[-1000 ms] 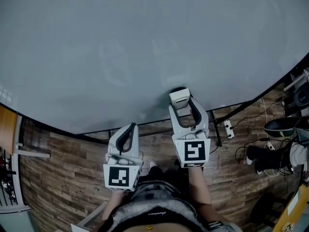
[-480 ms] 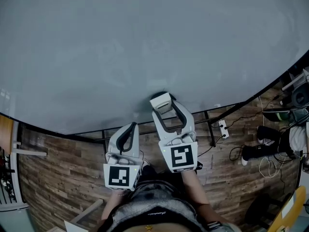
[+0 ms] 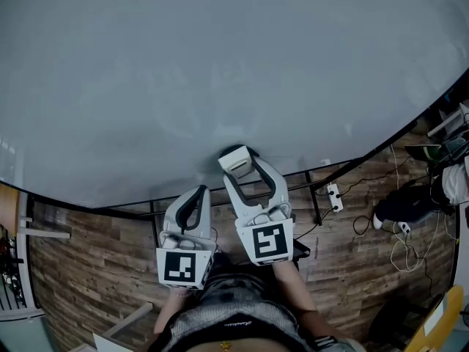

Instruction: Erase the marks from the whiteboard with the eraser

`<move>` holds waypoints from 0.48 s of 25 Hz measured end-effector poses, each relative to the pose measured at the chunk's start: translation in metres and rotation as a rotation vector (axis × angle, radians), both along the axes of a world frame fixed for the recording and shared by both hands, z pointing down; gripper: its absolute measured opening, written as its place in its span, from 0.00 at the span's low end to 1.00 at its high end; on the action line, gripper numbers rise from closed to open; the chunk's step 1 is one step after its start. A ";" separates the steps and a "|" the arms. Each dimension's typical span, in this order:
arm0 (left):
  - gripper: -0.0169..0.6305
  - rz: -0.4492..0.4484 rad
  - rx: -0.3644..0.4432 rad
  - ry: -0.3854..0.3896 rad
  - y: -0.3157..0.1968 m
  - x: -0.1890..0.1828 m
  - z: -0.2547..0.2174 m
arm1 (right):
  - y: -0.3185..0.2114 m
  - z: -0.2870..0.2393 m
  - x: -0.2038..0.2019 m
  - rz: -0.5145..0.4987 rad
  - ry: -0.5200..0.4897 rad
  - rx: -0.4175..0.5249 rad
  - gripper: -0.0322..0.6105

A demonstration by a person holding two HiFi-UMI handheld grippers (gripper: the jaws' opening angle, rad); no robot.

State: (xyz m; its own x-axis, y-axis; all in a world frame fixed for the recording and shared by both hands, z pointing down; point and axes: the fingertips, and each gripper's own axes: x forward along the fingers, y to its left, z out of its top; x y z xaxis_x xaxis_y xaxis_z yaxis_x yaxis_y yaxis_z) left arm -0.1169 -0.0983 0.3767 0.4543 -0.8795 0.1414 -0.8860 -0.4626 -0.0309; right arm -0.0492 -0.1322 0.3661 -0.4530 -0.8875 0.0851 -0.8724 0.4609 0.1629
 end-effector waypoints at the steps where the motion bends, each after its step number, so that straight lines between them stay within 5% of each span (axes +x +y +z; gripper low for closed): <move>1: 0.03 -0.001 -0.005 0.005 -0.001 0.005 0.000 | -0.001 0.000 0.007 0.005 -0.001 0.000 0.41; 12: 0.03 0.045 0.031 -0.018 -0.010 0.070 -0.007 | -0.004 -0.005 0.073 0.033 -0.013 0.010 0.41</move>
